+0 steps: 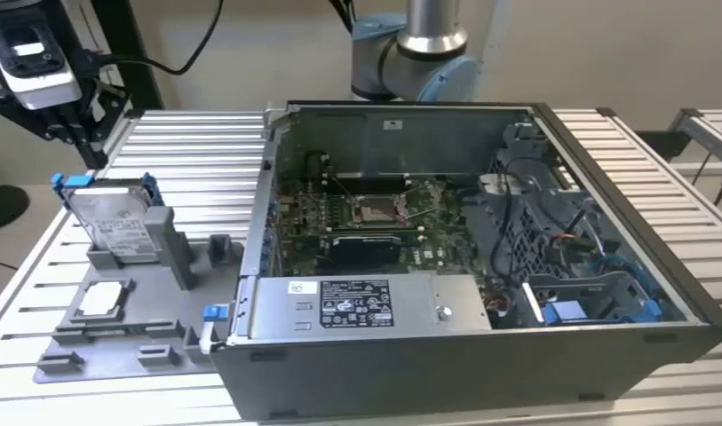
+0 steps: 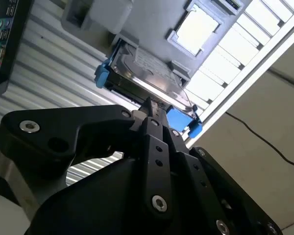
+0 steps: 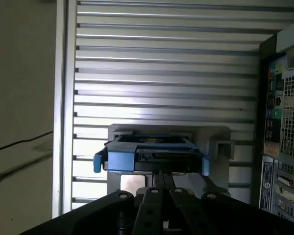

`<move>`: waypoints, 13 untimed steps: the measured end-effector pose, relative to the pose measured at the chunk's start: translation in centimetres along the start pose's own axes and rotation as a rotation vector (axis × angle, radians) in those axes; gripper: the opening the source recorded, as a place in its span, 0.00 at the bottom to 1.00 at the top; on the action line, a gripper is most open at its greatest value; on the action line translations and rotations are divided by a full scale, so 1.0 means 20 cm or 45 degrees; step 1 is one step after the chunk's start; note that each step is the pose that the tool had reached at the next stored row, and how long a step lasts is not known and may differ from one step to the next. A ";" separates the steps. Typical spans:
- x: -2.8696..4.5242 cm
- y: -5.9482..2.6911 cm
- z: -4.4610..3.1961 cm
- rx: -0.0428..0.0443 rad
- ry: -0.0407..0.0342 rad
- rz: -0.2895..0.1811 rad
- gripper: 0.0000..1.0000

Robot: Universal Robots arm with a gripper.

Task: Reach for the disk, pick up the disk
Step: 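Reach for the disk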

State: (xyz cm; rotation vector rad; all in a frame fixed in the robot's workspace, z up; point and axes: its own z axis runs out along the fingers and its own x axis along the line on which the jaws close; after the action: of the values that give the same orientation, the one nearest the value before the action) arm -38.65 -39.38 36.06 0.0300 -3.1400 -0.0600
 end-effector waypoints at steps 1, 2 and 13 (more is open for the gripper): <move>0.001 0.001 0.000 0.000 -0.0001 0.000 0.00; 0.004 0.002 0.000 0.000 0.0001 0.000 0.00; 0.088 0.006 0.000 0.000 0.0000 0.000 0.00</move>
State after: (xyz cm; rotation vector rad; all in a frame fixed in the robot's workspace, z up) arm -40.42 -39.29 36.06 0.0299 -3.1400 -0.0600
